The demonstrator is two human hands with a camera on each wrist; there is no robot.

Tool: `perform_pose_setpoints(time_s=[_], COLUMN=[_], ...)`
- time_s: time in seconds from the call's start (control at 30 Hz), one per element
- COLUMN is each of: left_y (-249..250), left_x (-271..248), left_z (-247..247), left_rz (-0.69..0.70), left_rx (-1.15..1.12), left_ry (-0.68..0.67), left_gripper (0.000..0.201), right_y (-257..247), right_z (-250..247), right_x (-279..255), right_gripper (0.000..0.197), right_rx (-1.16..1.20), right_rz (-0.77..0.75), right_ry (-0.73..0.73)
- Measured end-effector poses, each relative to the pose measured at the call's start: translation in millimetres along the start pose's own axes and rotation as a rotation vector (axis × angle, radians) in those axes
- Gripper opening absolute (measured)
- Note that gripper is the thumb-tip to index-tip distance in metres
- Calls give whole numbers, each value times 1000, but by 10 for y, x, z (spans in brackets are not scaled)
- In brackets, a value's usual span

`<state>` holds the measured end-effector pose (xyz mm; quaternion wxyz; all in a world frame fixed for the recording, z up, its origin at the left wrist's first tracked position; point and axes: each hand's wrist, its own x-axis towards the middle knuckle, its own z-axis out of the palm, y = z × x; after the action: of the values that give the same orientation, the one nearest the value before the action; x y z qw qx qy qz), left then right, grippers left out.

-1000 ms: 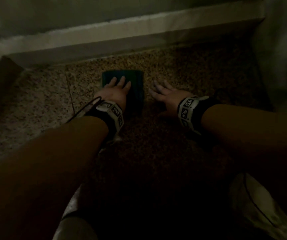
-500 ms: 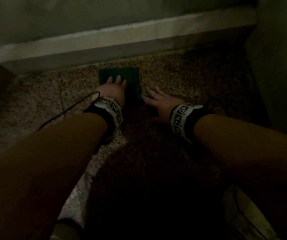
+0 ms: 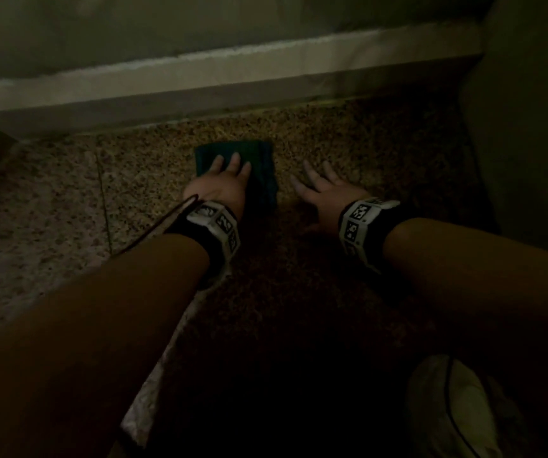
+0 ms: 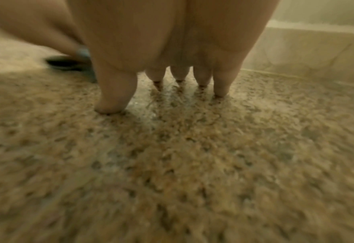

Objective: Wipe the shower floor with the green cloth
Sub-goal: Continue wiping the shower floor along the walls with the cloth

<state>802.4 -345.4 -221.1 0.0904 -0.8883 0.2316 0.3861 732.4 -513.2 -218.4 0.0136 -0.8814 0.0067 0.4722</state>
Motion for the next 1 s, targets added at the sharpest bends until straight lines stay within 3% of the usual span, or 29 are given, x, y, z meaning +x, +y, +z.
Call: perform_pose_setpoints(time_s=[0.2,0.33,0.53,0.67,0.87,1.0], left_y=[166,162,287,413,467,505], left_x=[347,324,-87,-209,-175,118], left_z=[-406,-412,-15,151,166,-149], left_rz=[-65,-59,-48,-65,-119,-152], left_rx=[15,24,-55,-163,-174,-149], left_ry=[57,-2,-127,-186,-82,-80], left_gripper=[74,71,72,76,77,82], right_y=[44,52,254,321,400,484], right_z=[17,26,-129,-214,-65,-49], right_x=[32,14,-45,-78,40,123], right_gripper=[95,95,77,79,85,78], right_rx=[6,9,-100,-127,-83,-44], right_rz=[-23,-50,-140,-107,-159,-184], right_ry=[3,21,59,140,200,226])
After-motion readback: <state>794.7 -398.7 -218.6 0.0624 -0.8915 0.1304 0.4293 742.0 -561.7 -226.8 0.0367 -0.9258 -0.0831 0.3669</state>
